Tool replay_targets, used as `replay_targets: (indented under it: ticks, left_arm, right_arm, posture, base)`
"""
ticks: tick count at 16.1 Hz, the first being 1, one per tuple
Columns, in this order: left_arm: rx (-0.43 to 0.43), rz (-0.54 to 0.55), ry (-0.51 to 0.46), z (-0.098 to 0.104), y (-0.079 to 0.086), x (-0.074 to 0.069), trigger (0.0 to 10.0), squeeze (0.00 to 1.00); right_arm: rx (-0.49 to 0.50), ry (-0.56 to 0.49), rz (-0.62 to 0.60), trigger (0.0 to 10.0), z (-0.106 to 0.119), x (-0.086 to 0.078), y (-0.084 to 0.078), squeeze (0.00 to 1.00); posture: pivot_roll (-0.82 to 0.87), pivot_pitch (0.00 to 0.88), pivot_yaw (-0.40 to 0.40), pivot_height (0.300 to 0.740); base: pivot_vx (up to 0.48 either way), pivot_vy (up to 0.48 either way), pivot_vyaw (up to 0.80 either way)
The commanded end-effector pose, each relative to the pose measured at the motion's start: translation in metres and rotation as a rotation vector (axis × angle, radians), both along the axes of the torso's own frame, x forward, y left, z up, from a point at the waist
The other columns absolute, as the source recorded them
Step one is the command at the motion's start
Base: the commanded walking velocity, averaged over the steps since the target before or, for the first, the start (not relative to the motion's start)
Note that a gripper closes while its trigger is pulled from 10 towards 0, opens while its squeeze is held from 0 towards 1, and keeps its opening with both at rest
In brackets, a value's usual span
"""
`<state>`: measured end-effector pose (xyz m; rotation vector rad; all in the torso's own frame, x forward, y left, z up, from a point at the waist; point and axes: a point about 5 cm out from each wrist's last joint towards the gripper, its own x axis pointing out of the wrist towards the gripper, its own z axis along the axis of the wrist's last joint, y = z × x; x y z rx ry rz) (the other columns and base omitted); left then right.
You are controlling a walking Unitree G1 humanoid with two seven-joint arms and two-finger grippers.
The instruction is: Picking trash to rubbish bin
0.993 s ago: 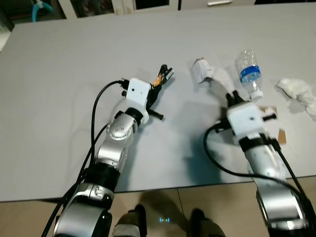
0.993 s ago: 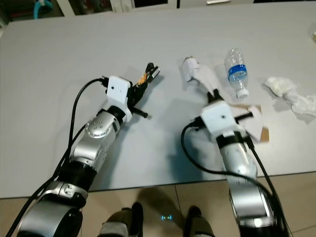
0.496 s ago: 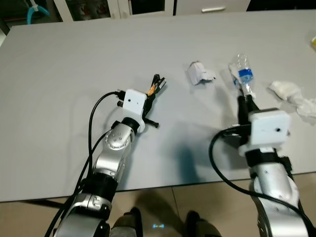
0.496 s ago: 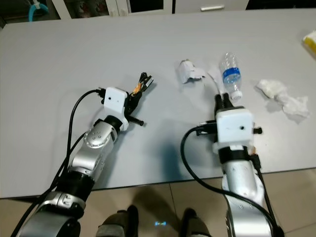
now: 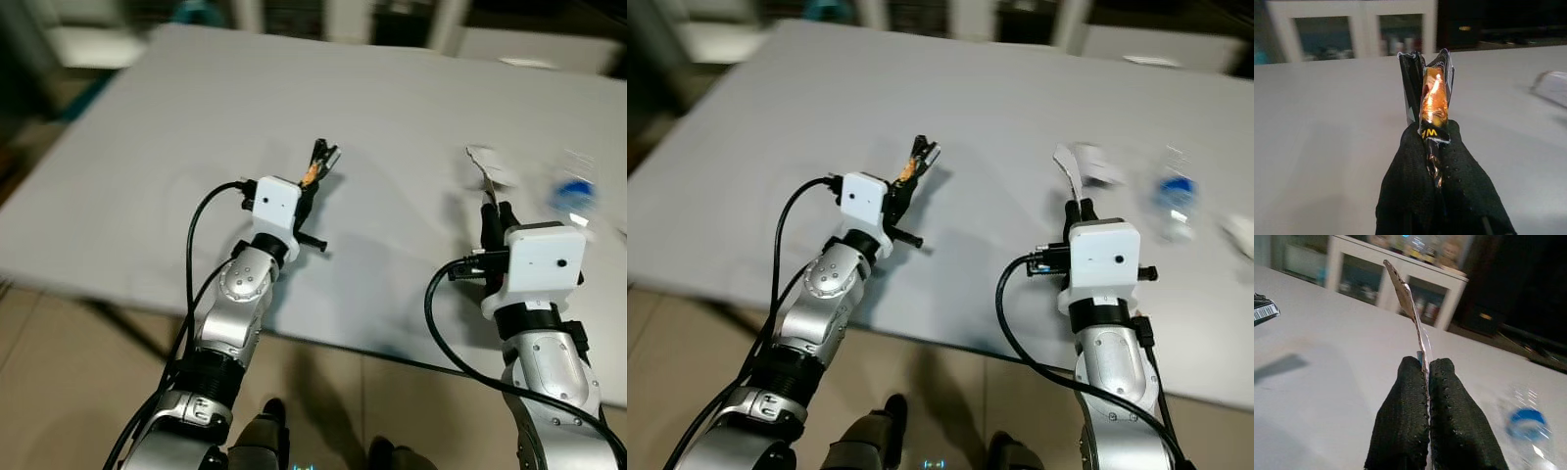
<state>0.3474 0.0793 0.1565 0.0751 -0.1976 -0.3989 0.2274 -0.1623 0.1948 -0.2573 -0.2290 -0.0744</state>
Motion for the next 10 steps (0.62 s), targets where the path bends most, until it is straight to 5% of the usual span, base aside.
replay_targets:
  ticks: [1,10]
  left_arm:
    - [0.007,0.008,-0.022,0.0066,-0.0017,0.0041,10.0,0.00]
    - [0.025,0.010,0.026,0.0010,-0.0020,0.0093,10.0,0.00]
  right_arm:
    - [0.009,-0.018,0.006,10.0,0.0062,-0.0027,0.0002,0.00]
    - [0.021,-0.017,-0.017,10.0,0.0055,-0.0003,-0.0001,0.00]
  posture:
    - [0.10,0.142,-0.005,0.740]
    - [0.10,0.131,0.004,0.740]
  base:
    - [0.000,0.000,0.80]
    - [0.000,0.000,0.80]
